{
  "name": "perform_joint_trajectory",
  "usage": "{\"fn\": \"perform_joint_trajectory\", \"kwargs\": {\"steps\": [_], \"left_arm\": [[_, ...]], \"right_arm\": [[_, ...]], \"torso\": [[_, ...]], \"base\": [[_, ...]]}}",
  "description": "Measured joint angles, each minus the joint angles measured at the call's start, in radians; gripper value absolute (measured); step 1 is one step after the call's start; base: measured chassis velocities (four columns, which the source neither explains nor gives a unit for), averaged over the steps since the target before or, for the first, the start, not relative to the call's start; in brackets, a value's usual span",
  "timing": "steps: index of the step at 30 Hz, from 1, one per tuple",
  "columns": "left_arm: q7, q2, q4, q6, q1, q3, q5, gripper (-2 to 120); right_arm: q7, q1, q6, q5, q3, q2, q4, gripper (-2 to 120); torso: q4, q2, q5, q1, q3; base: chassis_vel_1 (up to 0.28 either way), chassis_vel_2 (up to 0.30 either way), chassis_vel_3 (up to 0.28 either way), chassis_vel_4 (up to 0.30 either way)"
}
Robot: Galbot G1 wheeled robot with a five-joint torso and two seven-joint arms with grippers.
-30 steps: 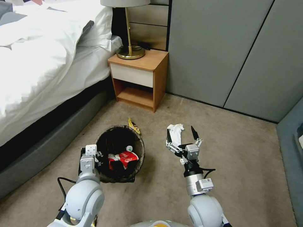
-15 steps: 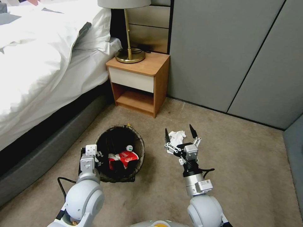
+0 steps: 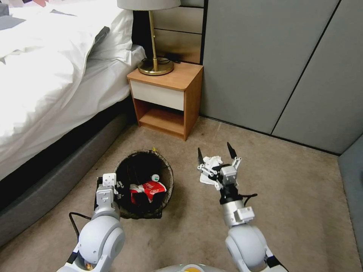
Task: Pick up the trash bin, then pick up the garbage from the floor and place it into the trash bin.
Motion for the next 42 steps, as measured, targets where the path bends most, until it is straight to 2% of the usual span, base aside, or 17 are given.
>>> {"fn": "perform_joint_trajectory", "kwargs": {"steps": [2,6,10,13,15,18,19,25,39,42], "left_arm": [[0.000,0.000,0.000,0.000,0.000,0.000,0.000,0],[-0.001,0.000,0.000,0.001,0.001,0.000,0.000,0],[-0.001,0.001,0.002,0.001,0.001,-0.001,0.000,0],[-0.001,-0.002,0.006,0.001,0.000,0.000,0.000,0],[-0.001,-0.004,0.008,0.001,-0.001,0.001,0.000,0],[-0.001,-0.008,0.012,0.001,-0.002,0.006,0.002,0],[-0.001,-0.008,0.012,0.001,-0.002,0.006,0.002,0],[-0.001,-0.014,0.012,0.002,0.000,0.008,0.007,0],[-0.001,-0.014,0.020,0.002,-0.001,0.014,0.012,0],[-0.002,-0.016,0.020,0.002,0.005,0.015,0.016,0]], "right_arm": [[0.011,0.018,-0.031,0.016,-0.005,-0.003,-0.003,100],[0.059,0.140,-0.208,0.122,-0.028,-0.013,-0.088,100],[0.074,0.184,-0.280,0.183,-0.038,-0.014,-0.138,100],[0.101,0.245,-0.360,0.254,-0.052,-0.013,-0.241,100],[0.110,0.260,-0.373,0.269,-0.057,-0.013,-0.271,100],[0.120,0.325,-0.420,0.323,-0.072,-0.013,-0.396,100],[0.120,0.325,-0.420,0.323,-0.072,-0.013,-0.396,100],[0.110,0.428,-0.465,0.388,-0.094,-0.013,-0.603,100],[0.053,0.548,-0.557,0.398,-0.094,0.016,-0.826,100],[0.037,0.598,-0.584,0.398,-0.090,0.036,-0.907,100]], "torso": [[0.0000,0.000,0.0000,0.000,0.000],[0.0000,0.000,0.0000,0.000,0.000],[0.0000,0.000,0.0000,0.000,0.000],[-0.0001,0.000,0.0001,0.000,0.000],[-0.0001,0.000,0.0000,0.000,0.000],[0.0000,0.000,0.0000,0.000,0.000],[0.0000,0.000,0.0000,0.000,0.000],[-0.0001,0.000,0.0000,0.000,0.000],[0.0000,0.000,0.0000,0.000,0.000],[0.0000,0.000,-0.0001,0.000,0.000]], "base": [[0.000,0.000,0.000,0.000],[0.000,0.000,0.000,0.000],[0.000,0.000,0.000,0.000],[0.000,0.000,0.000,0.000],[0.000,0.000,0.000,0.000],[0.000,0.000,0.000,0.000],[0.000,0.000,0.000,0.000],[0.000,0.000,0.000,0.000],[0.000,0.000,0.000,0.000],[0.000,0.000,0.000,0.000]]}}
